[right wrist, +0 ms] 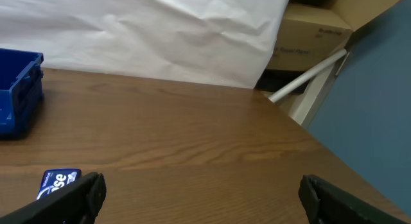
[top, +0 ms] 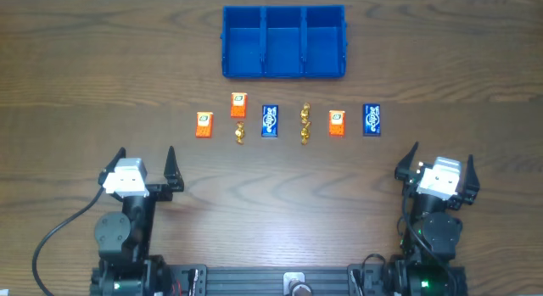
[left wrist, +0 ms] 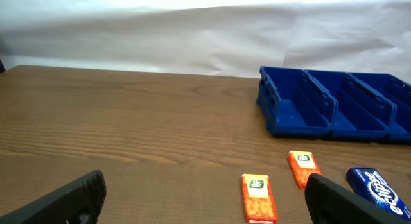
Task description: Sort Candies Into Trays
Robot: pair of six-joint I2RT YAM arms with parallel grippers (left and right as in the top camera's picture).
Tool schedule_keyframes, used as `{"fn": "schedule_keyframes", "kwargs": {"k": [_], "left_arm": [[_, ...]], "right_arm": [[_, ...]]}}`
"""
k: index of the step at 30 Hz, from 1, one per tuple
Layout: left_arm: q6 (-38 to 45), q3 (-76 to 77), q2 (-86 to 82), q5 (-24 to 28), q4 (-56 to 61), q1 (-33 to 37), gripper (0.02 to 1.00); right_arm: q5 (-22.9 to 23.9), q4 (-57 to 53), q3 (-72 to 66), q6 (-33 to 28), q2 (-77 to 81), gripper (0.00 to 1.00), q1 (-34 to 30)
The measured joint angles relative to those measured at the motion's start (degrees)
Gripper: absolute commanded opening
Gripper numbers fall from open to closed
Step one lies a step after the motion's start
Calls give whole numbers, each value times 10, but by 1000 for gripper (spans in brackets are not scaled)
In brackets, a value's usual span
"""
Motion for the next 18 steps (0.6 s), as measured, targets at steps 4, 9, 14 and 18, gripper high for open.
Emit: {"fn": "schedule_keyframes", "kwargs": {"k": [4,9,14,18], "left_arm": [[0,1,0,0,-3,-3,998],[-4,92,47,3,-122,-28,998],[-12,295,197,0,-221,-33,1000],[-26,481,350,0,-321,-35,1000]], "right_arm": [[0,0,0,0,0,998,0],[2,0,0,0,0,998,0],[4,1,0,-1,0,998,2],[6,0,0,-2,0,998,3]]}}
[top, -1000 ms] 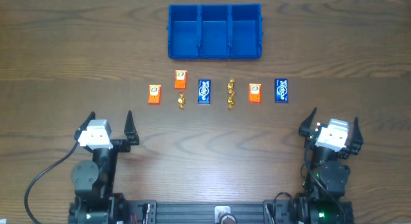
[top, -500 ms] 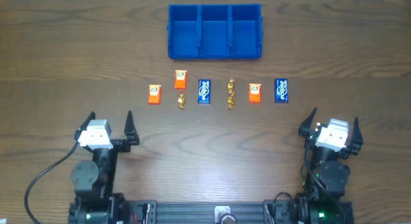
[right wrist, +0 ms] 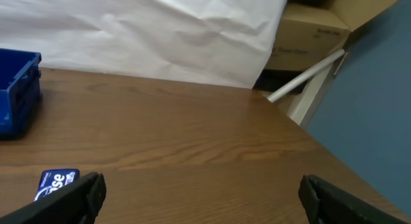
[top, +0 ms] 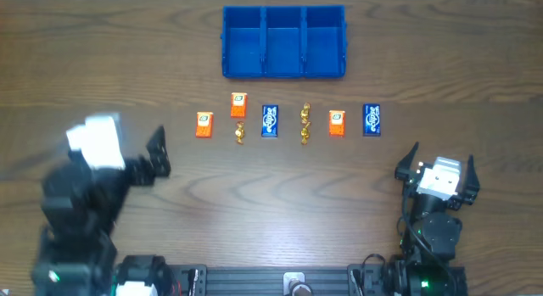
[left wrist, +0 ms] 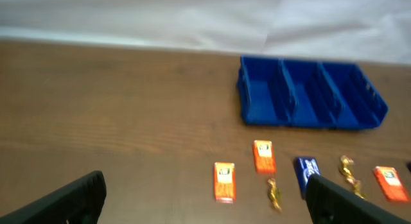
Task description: Sort Candies Into Trays
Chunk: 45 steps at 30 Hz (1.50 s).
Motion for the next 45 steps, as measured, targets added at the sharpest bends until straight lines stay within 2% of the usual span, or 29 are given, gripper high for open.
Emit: {"fn": "schedule_keyframes", "kwargs": {"k": [6,13,29,45], "left_arm": [[-29,203,231,2,-146,-1,998],[-48,244,419,18,-198,-3,998],[-50,244,676,19,-130,-45,1000],[-4,244,757,10,-93,-88,1000]], "right_arm": [[0,0,0,-1,0,998,0],[0,0,0,-2,0,1000,0],[0,0,0,-2,0,998,0],[0,0,0,-2,0,998,0]]}}
